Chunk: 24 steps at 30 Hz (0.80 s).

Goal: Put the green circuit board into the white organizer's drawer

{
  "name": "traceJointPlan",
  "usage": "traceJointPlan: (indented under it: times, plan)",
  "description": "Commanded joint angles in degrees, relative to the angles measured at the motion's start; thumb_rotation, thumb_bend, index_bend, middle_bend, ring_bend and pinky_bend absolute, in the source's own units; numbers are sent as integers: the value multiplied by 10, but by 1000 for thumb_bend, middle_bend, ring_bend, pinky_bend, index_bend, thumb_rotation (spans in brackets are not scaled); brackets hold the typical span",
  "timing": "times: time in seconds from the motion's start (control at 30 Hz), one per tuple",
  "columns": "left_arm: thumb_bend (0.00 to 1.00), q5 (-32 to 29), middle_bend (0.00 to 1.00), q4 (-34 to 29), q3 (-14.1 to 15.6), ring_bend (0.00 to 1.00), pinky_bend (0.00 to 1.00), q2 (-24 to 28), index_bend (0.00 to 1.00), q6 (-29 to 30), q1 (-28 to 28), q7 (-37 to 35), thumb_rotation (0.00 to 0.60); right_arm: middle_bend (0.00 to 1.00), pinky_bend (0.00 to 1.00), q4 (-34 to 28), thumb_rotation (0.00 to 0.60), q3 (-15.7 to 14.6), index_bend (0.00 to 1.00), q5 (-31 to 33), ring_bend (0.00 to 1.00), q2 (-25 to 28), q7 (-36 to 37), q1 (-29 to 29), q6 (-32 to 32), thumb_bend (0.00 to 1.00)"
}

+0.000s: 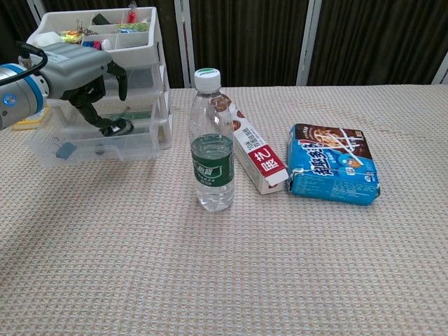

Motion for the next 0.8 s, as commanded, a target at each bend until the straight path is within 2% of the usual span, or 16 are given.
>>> traceJointPlan:
  times: [0.03, 0.17, 0.3, 0.37, 0.4, 0.47, 0.53, 0.6, 0.73, 0.8]
  plan:
    - [226, 20, 821, -3, 12, 722, 633, 8, 362, 6, 5, -8, 600, 0, 0, 0, 600, 0, 137, -1, 0, 0, 0, 0, 0, 17]
    - [223, 52, 718, -17, 30, 628, 550, 23, 319, 22, 18, -23, 600, 0, 0, 1, 600, 0, 137, -1, 0, 0, 0, 0, 1, 17]
    - [230, 89, 505, -28, 50, 461, 438, 39, 273, 41, 33, -31, 600, 0, 0, 0, 600, -1, 137, -2, 0, 0, -1, 0, 1, 17]
    - [291, 112, 426, -46, 62, 405, 403, 50, 257, 54, 44, -45, 600, 0, 0, 0, 600, 0, 137, -2, 0, 0, -1, 0, 2, 17]
    - [353, 129, 386, -56, 72, 376, 388, 59, 252, 59, 51, -55, 600, 0, 0, 1, 600, 0, 137, -1, 0, 0, -2, -1, 1, 17]
    - [538, 167, 322, -77, 96, 323, 361, 80, 249, 63, 62, -71, 600, 0, 0, 0, 600, 0, 137, 0, 0, -1, -2, 0, 1, 19]
    - [845, 208, 245, -90, 124, 253, 322, 100, 249, 66, 70, -79, 600, 0, 0, 0, 600, 0, 137, -1, 0, -1, -2, 0, 0, 18]
    - [976, 264, 197, -95, 163, 202, 284, 125, 249, 71, 80, -80, 600, 0, 0, 0, 600, 0, 137, -1, 0, -1, -3, -1, 1, 16]
    - [1000, 377, 26, -60, 228, 7, 64, 160, 196, 89, 94, -76, 600, 0, 0, -2, 600, -1, 137, -1, 0, -1, -3, -1, 0, 17]
    - [1000, 395, 0, -48, 244, 0, 38, 169, 179, 82, 99, -51, 600, 0, 0, -2, 600, -1, 137, -1, 0, -1, -4, -1, 1, 17]
